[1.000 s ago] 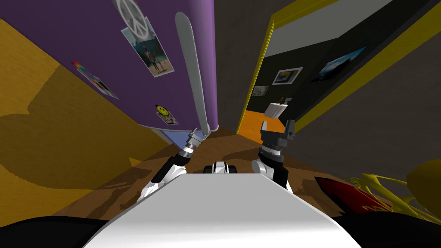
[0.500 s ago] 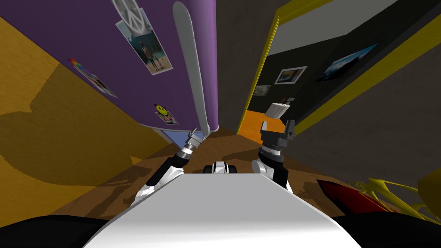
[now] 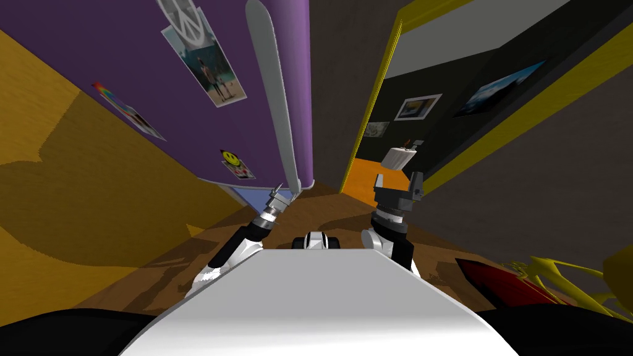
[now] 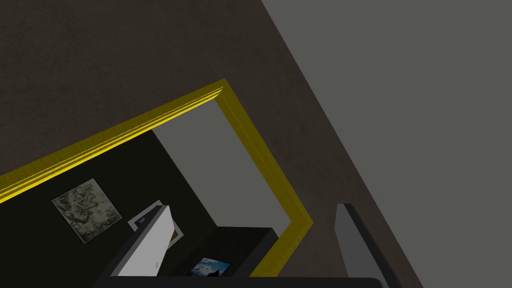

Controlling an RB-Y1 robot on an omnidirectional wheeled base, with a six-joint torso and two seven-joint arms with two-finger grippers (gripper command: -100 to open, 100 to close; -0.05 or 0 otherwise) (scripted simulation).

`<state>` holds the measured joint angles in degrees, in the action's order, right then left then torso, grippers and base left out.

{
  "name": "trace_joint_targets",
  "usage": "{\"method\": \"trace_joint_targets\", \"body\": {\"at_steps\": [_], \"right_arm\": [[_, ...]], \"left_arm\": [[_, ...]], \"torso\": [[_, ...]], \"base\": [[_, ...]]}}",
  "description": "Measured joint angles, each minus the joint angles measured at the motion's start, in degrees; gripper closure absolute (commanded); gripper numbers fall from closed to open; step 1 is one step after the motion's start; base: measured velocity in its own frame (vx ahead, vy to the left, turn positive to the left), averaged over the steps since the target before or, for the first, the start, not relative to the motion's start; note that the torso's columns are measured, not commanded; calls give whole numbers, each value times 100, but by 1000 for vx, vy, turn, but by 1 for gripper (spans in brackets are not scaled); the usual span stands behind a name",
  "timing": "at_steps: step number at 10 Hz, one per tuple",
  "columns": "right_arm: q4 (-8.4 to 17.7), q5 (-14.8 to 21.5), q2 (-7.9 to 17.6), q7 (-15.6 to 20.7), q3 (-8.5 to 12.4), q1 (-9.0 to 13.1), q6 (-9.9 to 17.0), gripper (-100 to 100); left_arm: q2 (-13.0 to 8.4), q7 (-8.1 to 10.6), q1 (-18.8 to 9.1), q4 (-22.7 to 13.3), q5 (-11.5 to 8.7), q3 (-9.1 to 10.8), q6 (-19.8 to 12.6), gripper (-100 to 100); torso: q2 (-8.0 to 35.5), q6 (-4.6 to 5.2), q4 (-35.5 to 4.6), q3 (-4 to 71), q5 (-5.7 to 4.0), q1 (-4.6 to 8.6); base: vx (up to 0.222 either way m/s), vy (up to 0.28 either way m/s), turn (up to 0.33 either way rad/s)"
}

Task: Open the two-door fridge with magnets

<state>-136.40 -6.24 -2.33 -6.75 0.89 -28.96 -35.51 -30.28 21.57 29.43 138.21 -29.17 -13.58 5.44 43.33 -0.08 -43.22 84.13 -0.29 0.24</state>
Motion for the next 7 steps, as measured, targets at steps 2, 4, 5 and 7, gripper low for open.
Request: {"method": "trace_joint_targets", "body": {"at_steps": [2, 4, 5, 7], "right_arm": [[0, 0, 0, 0, 0, -1, 0, 0], [0, 0, 0, 0, 0, 0, 0, 0], [0, 0, 0, 0, 0, 0, 0, 0], [0, 0, 0, 0, 0, -1, 0, 0]], "left_arm": [[99, -7, -54, 34, 3, 29, -171, -100], [35, 2, 17, 68, -4, 32, -115, -100], [-104, 73, 65, 101, -112, 148, -180, -100], [-290, 210, 98, 182, -307, 388, -397, -100]], "torso": [[-1, 4, -16, 8, -7, 5], [2, 2, -12, 3, -5, 3], [-13, -10, 7, 7, 4, -10], [-35, -3, 9, 24, 3, -17]], "base": [[-1, 1, 1], [6, -18, 23], [11, -60, 84], [0, -57, 43]]}}
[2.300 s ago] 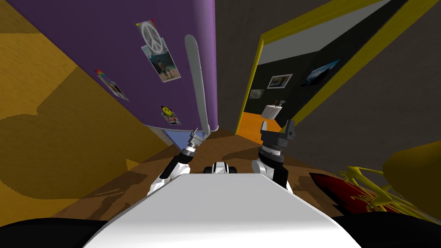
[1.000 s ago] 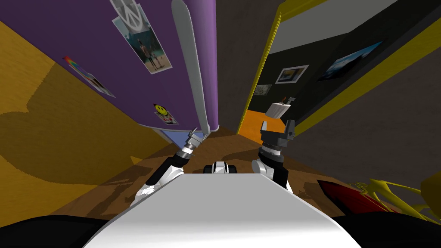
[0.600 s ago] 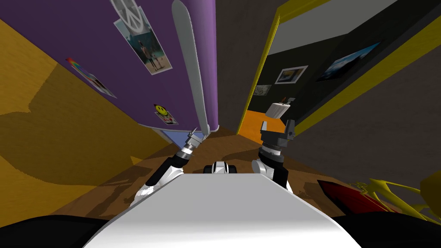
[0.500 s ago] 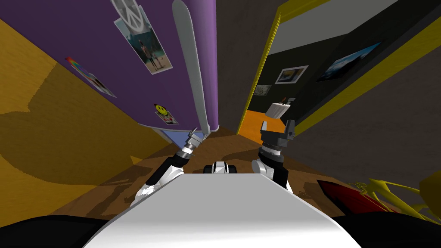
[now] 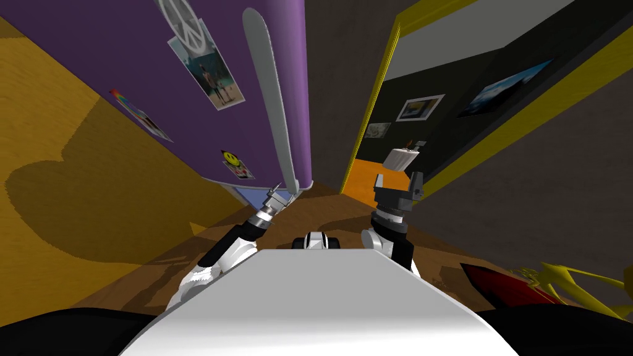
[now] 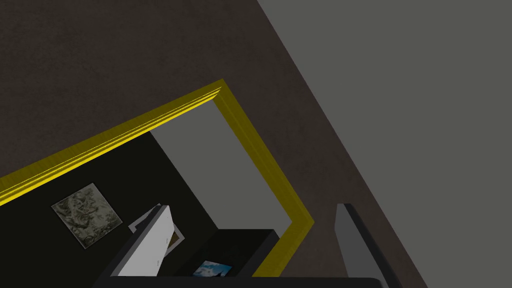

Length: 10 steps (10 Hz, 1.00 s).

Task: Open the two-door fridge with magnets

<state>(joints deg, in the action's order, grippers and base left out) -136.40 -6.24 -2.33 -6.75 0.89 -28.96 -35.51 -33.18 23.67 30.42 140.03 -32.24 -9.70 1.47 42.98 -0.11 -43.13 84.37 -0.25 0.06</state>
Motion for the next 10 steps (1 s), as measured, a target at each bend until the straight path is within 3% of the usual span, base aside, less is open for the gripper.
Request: {"method": "trace_joint_targets", "body": {"at_steps": [3, 10], "right_arm": [[0, 0, 1, 0, 1, 0, 0, 0], [0, 0, 1, 0, 1, 0, 0, 0]], "left_arm": [[-88, 109, -19, 110, -142, 198, -223, -100], [-116, 105, 35, 125, -139, 184, -167, -100]], "torso": [[34, -3, -24, -18, -6, -3], [31, -5, -21, -16, -6, 0]], "base": [[5, -11, 2], [4, -4, 16]]}}
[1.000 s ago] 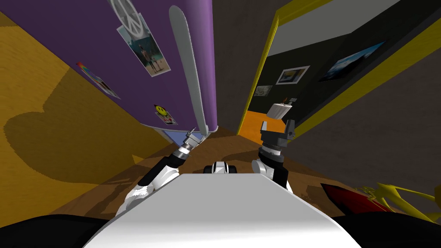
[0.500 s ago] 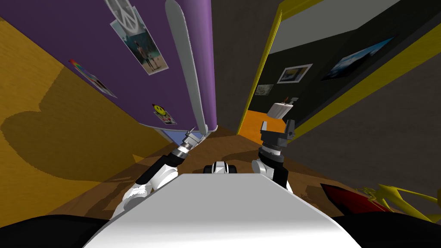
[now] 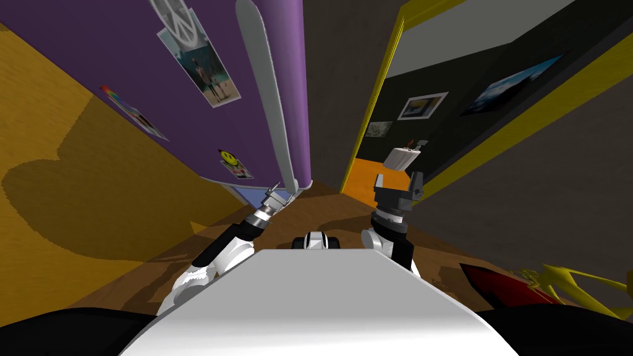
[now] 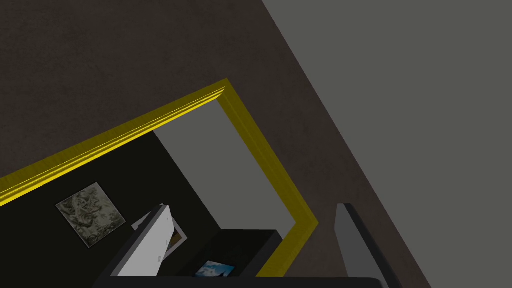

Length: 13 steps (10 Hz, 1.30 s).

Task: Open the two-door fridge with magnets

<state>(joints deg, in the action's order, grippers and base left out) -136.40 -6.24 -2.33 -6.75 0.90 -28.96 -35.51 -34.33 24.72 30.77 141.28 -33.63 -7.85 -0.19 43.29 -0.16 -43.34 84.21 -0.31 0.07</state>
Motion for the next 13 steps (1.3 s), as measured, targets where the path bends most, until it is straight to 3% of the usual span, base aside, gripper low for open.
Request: {"method": "trace_joint_targets", "body": {"at_steps": [3, 5, 8, 11, 13], "right_arm": [[0, 0, 0, 0, 0, 0, 0, 0], [0, 0, 0, 0, 0, 0, 0, 0], [0, 0, 0, 0, 0, 0, 0, 0], [0, 0, 0, 0, 0, 0, 0, 0], [0, 0, 0, 0, 0, 0, 0, 0]], "left_arm": [[-260, 155, 85, 139, -230, 236, -295, -100], [-323, 177, 219, 262, -260, 282, -290, -100], [-592, 291, 222, 198, -415, 384, -171, -100], [-517, 327, 226, 352, -433, 482, -433, -100], [-578, 306, 314, 343, -428, 448, -283, -100]], "torso": [[-36, 2, 21, 22, 5, -9], [-17, 0, 12, 10, 2, -5], [-17, -12, 7, 12, 6, -25], [10, -10, -16, 0, -2, -20], [4, -10, -6, 2, 1, -18]], "base": [[27, -34, 59], [13, -14, 42], [9, -16, 27], [5, -3, -4], [-5, 1, 2]]}}
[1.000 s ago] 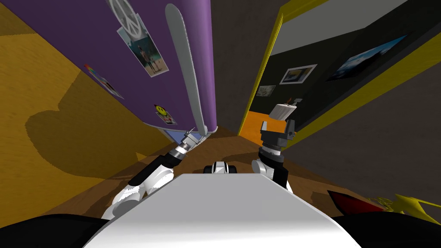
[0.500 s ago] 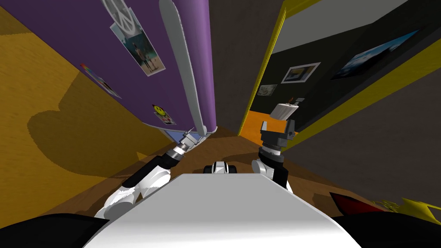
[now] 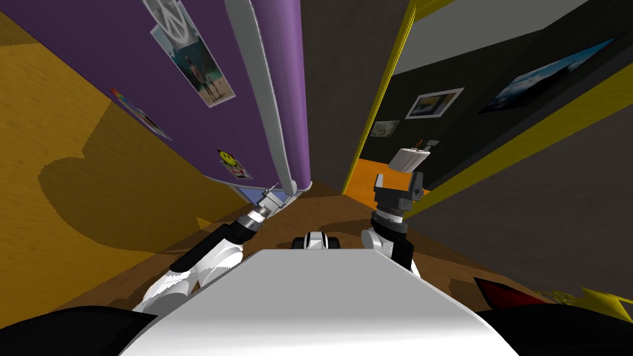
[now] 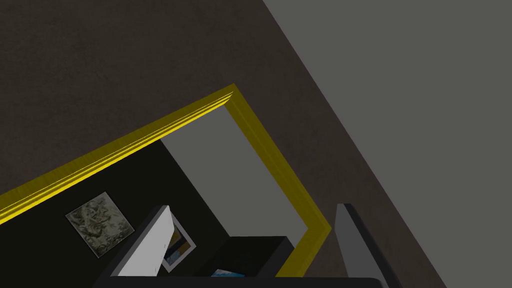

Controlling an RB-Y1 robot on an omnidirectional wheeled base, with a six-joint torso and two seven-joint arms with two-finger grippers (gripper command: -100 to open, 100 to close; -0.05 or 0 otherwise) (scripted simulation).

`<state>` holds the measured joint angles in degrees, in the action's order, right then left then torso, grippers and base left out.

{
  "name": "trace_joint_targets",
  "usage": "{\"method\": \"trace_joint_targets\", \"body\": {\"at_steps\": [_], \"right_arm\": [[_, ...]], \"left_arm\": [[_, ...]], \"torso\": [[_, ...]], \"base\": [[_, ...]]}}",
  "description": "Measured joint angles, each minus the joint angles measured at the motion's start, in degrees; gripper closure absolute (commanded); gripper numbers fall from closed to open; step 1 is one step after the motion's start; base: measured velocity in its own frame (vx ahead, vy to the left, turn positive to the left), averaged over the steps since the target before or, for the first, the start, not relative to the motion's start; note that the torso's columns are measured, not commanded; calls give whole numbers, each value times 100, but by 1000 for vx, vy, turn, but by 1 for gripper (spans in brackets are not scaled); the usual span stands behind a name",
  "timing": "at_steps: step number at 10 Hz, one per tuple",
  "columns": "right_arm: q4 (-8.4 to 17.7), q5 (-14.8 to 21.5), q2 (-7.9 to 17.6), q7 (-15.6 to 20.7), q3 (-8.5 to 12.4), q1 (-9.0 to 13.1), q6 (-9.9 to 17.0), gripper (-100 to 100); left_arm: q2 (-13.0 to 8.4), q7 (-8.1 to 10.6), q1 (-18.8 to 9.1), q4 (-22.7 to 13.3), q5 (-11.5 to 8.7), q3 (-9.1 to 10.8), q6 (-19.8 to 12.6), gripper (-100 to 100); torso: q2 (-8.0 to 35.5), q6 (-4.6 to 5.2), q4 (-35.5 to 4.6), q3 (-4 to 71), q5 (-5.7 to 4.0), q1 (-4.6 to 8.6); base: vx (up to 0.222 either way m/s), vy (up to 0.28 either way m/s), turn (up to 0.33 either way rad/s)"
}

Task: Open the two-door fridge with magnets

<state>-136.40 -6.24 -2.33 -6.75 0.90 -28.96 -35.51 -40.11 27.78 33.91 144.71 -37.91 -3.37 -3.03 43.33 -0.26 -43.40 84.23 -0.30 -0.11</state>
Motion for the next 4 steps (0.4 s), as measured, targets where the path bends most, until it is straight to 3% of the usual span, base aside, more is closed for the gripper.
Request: {"method": "trace_joint_targets", "body": {"at_steps": [4], "right_arm": [[0, 0, 0, 0, 0, 0, 0, 0]], "left_arm": [[30, 7, -16, 24, 1, 21, -78, -100]], "torso": [[0, 2, -4, 2, -4, 5]], "base": [[7, -12, 24]]}}
